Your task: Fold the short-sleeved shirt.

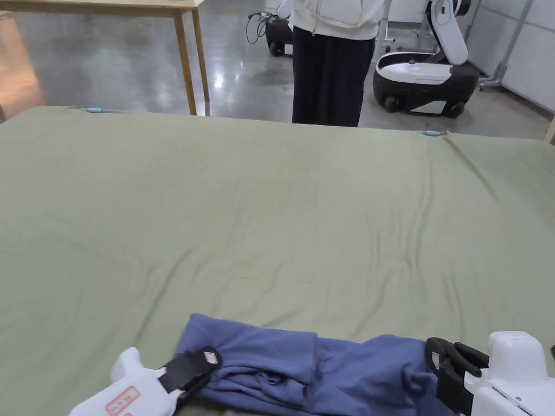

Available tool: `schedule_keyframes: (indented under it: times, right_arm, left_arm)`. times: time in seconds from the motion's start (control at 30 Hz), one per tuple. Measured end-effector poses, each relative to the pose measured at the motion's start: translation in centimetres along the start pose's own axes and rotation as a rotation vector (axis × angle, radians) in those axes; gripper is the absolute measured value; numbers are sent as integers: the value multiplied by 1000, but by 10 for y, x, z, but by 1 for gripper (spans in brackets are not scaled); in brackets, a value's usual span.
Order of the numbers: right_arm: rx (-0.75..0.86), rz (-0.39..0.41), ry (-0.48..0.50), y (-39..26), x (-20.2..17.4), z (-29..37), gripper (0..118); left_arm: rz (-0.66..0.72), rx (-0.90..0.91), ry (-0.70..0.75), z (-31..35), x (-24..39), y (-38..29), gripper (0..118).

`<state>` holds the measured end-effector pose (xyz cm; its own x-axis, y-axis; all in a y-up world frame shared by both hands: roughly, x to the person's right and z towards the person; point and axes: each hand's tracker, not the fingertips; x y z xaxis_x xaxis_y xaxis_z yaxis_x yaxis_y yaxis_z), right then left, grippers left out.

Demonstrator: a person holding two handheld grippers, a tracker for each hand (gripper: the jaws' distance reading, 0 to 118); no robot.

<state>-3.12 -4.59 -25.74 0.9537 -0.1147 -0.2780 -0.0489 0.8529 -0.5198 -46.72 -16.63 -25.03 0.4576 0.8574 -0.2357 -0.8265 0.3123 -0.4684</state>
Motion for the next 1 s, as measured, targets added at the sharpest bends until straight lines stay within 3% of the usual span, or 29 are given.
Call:
schedule_keyframes:
  times: [0.1,0.3,0.53,0.67,0.73,0.83,0.87,0.93,0.97,1.0]
  right_arm:
    - [3,-1,3,1,-4,-1,1]
    - [2,15,24,2,-15,-4,1]
    - [3,36,22,0,-15,2,1]
    - [-1,41,3,-5,-6,7,1]
    - [-3,40,-2,-7,-3,8,1]
    - [-8,35,2,-6,1,8,1]
    - [-8,37,1,-6,1,9,1]
    - [-10,44,4,-6,2,9,1]
    - [-12,45,5,-6,2,9,1]
    - [-14,46,8,-6,3,9,1]
  left_arm:
    - [-69,77,65,37,-11,36,11]
    - [-454,145,201,73,26,63,11]
    - [-1209,30,240,9,160,-71,11]
    - [-1586,-111,439,-59,163,-163,11]
    - [-1706,-137,534,-81,147,-193,11]
    - [-1651,-122,491,-83,139,-199,13]
    - [-1565,-135,427,-74,143,-191,25]
    - [-1314,-156,254,-51,157,-166,91]
    - [-1179,-145,119,-33,163,-150,101]
    - [-1070,-133,48,-21,173,-135,100]
